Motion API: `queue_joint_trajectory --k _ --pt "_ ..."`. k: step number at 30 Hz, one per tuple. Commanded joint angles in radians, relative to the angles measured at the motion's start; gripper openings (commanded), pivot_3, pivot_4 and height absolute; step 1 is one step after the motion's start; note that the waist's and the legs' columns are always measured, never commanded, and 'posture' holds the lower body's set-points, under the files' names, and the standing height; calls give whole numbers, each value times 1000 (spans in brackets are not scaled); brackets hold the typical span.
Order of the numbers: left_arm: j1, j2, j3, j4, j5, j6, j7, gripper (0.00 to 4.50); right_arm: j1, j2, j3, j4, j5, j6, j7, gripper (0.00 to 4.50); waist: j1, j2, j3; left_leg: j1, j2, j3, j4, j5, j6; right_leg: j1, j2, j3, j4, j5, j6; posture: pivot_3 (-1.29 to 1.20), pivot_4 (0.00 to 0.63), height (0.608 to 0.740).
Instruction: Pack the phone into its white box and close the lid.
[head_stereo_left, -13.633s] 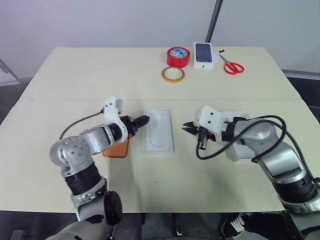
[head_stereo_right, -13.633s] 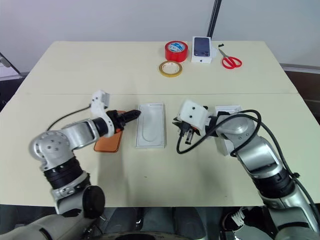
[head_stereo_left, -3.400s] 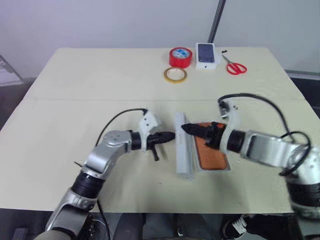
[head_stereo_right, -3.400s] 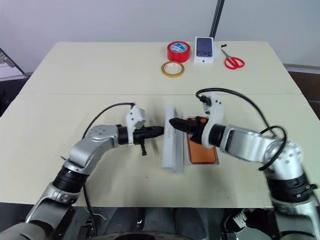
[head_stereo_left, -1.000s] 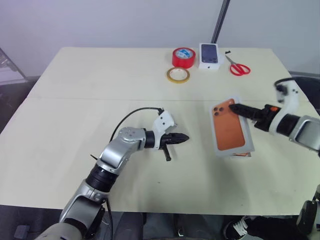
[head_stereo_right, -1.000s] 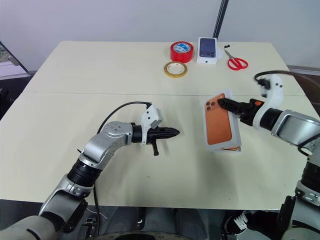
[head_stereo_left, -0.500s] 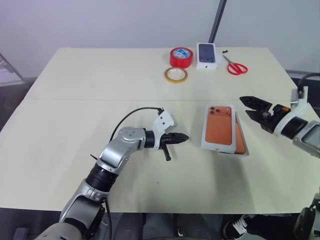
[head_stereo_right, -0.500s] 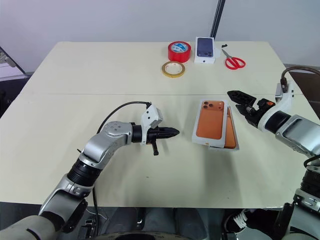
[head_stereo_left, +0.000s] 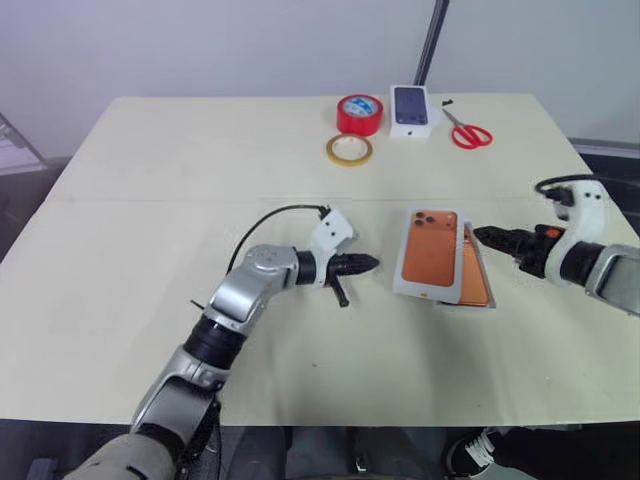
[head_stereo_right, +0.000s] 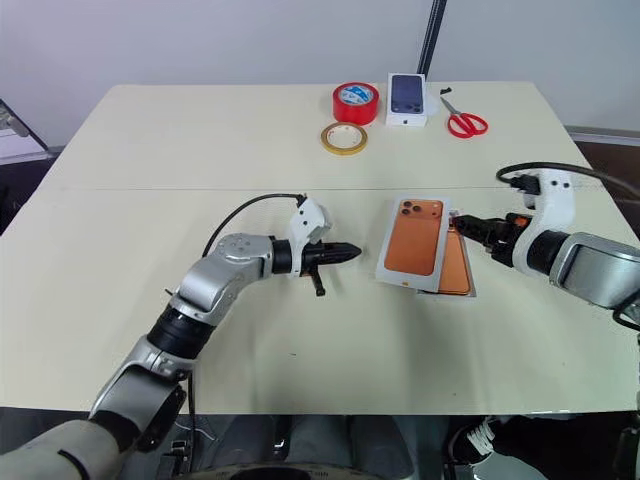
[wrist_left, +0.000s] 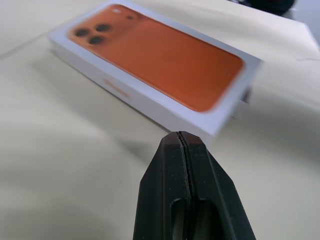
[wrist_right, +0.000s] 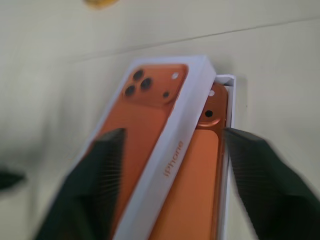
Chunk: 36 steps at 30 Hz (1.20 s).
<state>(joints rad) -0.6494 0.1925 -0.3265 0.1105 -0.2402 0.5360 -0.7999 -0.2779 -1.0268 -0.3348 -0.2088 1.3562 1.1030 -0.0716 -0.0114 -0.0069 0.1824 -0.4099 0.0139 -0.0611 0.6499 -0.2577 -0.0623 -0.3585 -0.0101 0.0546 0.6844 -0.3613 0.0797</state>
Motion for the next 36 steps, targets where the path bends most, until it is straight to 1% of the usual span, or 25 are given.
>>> queue_joint_trajectory --k 1,3,4,8,13,18,23,28,36 --pt "-72 -35 17 96 46 -55 48 0 4 -89 106 -85 -254 -72 121 1270 2 0 0 0 0 0 0 0 0 0 0 0 0 0 0 0 150 740" --pt "-112 -62 15 168 66 -73 72 0 4 -112 171 -121 -373 -117 176 185 1 0 0 0 -1 0 0 0 0 0 0 0 0 0 0 0 150 740" --pt "-127 -72 12 199 76 -83 78 0 0 -116 196 -132 -422 -134 194 31 1 -1 0 0 -1 0 0 0 0 0 0 -1 0 0 0 0 150 740" --pt "-175 -106 -12 295 115 -120 78 0 22 -156 336 -178 -673 -232 282 31 0 -1 1 -1 -1 0 0 0 0 -1 0 -1 0 0 0 0 150 740" --pt "-224 -157 -26 400 157 -144 77 0 15 -114 378 -182 -803 -276 351 31 1 -1 1 -1 -1 0 0 0 0 -1 -1 -1 0 0 0 0 150 740" --pt "-242 -217 -31 425 161 -161 43 0 8 -71 382 -190 -878 -270 402 31 1 -1 1 -1 -1 0 0 0 0 -1 -1 -1 0 0 0 0 150 740" --pt "-235 -262 2 368 126 -131 28 0 41 -55 342 -218 -912 -254 447 31 1 -1 1 -1 -1 0 0 0 0 -1 -1 -1 1 0 0 0 150 740" --pt "-217 -278 -4 325 128 -107 17 0 84 -49 292 -237 -941 -237 479 31 1 -1 1 -1 -1 0 0 0 0 -1 -1 -1 1 0 0 0 150 740" --pt "-209 -312 -22 311 132 -87 9 0 143 -42 232 -236 -999 -235 519 31 1 -1 1 0 -1 0 1 0 0 0 -1 -1 1 0 0 0 150 740"
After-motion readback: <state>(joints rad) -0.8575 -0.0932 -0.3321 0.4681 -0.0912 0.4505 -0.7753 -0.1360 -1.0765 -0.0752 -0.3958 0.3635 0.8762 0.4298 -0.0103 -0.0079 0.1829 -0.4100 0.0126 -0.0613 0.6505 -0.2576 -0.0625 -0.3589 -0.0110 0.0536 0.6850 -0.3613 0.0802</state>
